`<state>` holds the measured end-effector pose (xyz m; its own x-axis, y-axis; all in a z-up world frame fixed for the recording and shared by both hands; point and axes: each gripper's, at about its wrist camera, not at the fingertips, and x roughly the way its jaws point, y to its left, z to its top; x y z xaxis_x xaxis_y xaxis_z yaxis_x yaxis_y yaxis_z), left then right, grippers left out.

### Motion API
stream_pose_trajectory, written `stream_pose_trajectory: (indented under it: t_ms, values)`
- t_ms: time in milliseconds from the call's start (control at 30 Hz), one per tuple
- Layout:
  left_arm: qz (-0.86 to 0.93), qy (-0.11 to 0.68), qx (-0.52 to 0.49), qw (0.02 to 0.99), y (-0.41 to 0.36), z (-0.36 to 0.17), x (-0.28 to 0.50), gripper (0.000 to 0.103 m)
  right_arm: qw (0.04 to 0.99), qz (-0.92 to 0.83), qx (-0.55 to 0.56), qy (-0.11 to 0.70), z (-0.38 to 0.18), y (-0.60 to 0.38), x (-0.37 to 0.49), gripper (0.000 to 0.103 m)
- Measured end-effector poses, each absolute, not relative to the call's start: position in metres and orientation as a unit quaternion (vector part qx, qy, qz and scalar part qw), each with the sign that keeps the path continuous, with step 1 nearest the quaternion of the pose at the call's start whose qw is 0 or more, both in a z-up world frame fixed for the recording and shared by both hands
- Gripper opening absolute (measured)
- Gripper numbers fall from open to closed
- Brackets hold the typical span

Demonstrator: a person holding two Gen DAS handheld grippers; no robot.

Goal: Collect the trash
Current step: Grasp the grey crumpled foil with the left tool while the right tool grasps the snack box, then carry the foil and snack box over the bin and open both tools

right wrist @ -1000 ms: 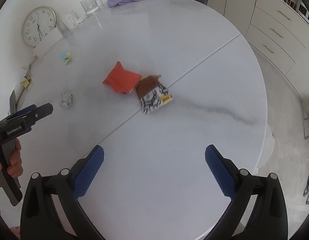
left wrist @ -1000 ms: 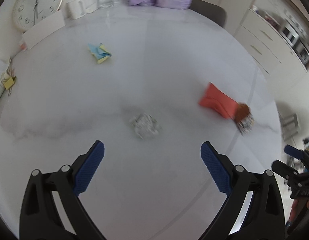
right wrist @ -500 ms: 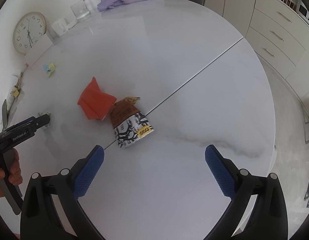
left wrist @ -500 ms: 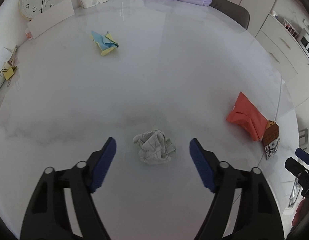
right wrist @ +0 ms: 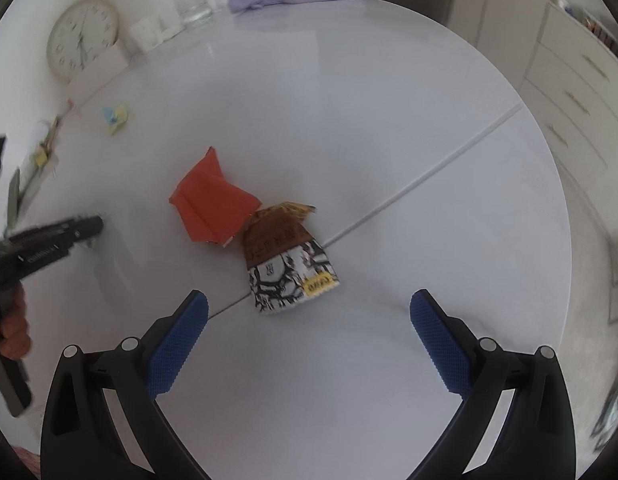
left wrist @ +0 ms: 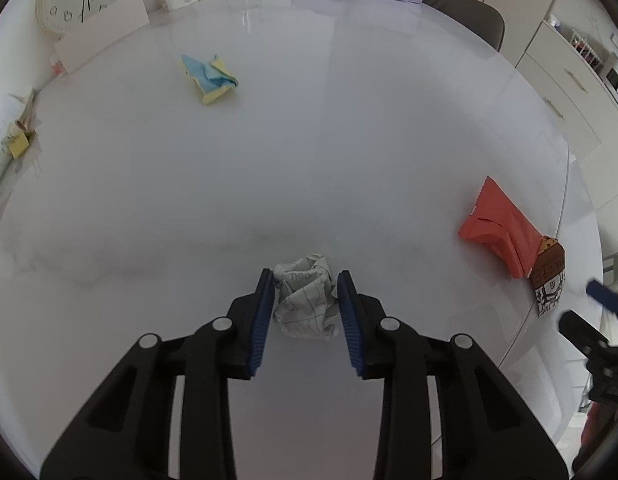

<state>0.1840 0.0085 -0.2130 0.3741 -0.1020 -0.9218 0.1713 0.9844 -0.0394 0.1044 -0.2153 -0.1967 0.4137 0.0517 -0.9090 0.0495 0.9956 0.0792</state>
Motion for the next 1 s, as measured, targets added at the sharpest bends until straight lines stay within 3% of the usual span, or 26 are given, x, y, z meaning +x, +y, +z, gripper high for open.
stream_pose_trajectory:
  t_ms: [233,300,333,400,467,567,1000]
  values:
    - [-0.097,0.553,0.031,0.827,0.015,-0.200,0.175,0.032,0.836,0.026,-0.023,0.547,-0.214,-0.197,0.129,0.100]
    - [-0.098,0.551,0.032,0.828,0.017,-0.197,0.171,0.032,0.836,0.029,-0.029,0.547,-0.216,-0.197,0.131,0.083]
    - [-0.100,0.553,0.031,0.827,0.017,-0.197,0.172,0.032,0.836,0.034,-0.030,0.547,-0.216,-0.197,0.132,0.081]
    - [-0.102,0.554,0.029,0.826,0.019,-0.195,0.169,0.032,0.839,0.038,-0.034,0.542,-0.214,-0.197,0.133,0.060]
    - [-0.104,0.552,0.033,0.826,0.018,-0.192,0.165,0.032,0.838,0.044,-0.037,0.543,-0.212,-0.197,0.134,0.045]
    - [-0.115,0.549,0.042,0.827,0.013,-0.187,0.159,0.032,0.834,0.046,-0.040,0.548,-0.211,-0.197,0.132,0.036]
    - [-0.201,0.513,0.093,0.829,-0.037,-0.134,0.079,0.032,0.846,0.021,0.087,0.526,-0.163,-0.232,0.029,0.034]
